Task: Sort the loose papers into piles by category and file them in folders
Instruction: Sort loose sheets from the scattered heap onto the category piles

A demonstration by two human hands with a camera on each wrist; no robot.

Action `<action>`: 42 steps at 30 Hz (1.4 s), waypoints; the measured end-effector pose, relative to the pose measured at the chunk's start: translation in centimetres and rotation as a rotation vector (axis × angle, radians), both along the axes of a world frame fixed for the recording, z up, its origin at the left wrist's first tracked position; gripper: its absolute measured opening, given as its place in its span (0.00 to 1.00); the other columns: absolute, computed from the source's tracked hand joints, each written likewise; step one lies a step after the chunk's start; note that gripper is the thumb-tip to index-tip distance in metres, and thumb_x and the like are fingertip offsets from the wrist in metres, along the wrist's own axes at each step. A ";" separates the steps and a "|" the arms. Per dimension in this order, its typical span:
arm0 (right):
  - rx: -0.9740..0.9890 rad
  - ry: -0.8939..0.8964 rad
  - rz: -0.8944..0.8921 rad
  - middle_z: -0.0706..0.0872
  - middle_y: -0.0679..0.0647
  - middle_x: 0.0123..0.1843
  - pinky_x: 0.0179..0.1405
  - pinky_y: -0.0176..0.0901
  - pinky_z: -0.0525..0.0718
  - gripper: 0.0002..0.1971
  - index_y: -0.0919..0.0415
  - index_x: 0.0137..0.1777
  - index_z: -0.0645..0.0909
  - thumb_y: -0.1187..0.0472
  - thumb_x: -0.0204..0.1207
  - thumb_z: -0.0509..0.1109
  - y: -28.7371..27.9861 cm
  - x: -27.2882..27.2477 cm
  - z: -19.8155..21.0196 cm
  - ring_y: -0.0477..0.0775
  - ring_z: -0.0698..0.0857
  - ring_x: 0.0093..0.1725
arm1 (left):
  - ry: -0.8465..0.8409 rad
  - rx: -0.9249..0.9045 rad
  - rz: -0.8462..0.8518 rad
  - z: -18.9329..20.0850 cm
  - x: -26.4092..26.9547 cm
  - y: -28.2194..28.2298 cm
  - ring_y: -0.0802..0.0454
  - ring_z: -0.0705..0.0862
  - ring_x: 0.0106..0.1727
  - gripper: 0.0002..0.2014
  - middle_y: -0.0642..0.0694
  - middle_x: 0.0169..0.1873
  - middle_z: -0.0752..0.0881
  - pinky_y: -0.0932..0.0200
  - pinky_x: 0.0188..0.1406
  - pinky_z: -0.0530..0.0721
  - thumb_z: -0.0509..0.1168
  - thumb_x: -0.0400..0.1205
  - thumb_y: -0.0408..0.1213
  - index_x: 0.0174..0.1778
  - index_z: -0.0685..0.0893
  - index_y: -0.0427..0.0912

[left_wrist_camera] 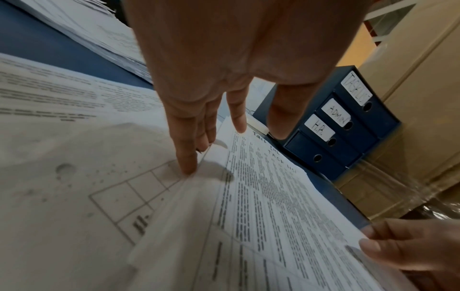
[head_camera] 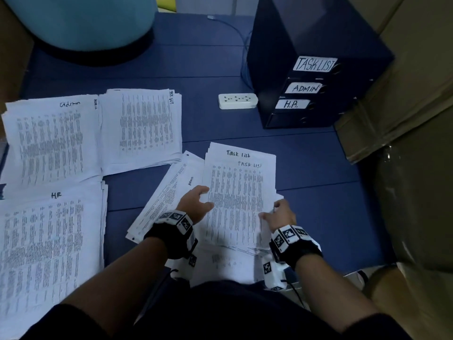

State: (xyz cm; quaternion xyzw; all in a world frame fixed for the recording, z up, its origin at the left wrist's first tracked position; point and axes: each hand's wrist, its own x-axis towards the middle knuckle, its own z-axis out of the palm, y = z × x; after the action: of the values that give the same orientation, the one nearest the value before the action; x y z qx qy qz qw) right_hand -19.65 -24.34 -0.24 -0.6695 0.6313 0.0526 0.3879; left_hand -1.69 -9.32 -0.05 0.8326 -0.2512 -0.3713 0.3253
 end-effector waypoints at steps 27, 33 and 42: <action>-0.079 0.027 0.279 0.68 0.62 0.75 0.62 0.57 0.77 0.42 0.64 0.75 0.65 0.46 0.68 0.81 -3.8 -0.1 -1.9 0.67 0.70 0.72 | -0.192 -0.066 0.734 3.2 -0.2 2.0 0.40 0.84 0.56 0.15 0.36 0.56 0.86 0.56 0.49 0.77 0.60 0.80 0.23 0.61 0.82 0.32; -0.154 0.141 0.370 0.69 0.66 0.75 0.65 0.59 0.77 0.48 0.66 0.78 0.58 0.52 0.66 0.83 -3.3 1.1 -2.7 0.68 0.69 0.73 | -0.213 -0.047 0.781 3.1 -0.3 3.8 0.44 0.82 0.45 0.11 0.39 0.46 0.86 0.55 0.43 0.76 0.60 0.78 0.23 0.54 0.83 0.35; -0.046 -0.118 0.236 0.81 0.59 0.47 0.35 0.47 0.80 0.23 0.59 0.70 0.66 0.69 0.79 0.69 -5.2 -0.3 -1.9 0.57 0.82 0.39 | -0.201 -0.057 0.799 2.6 -0.8 3.9 0.43 0.84 0.43 0.10 0.41 0.44 0.86 0.55 0.41 0.81 0.61 0.77 0.24 0.49 0.82 0.39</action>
State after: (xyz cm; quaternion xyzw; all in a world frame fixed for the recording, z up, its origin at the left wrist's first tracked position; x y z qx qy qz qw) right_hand -19.94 -29.51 -2.14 -0.7498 0.5252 0.0439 0.4000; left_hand -2.53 -5.39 2.60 0.8874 0.0513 -0.1254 0.4407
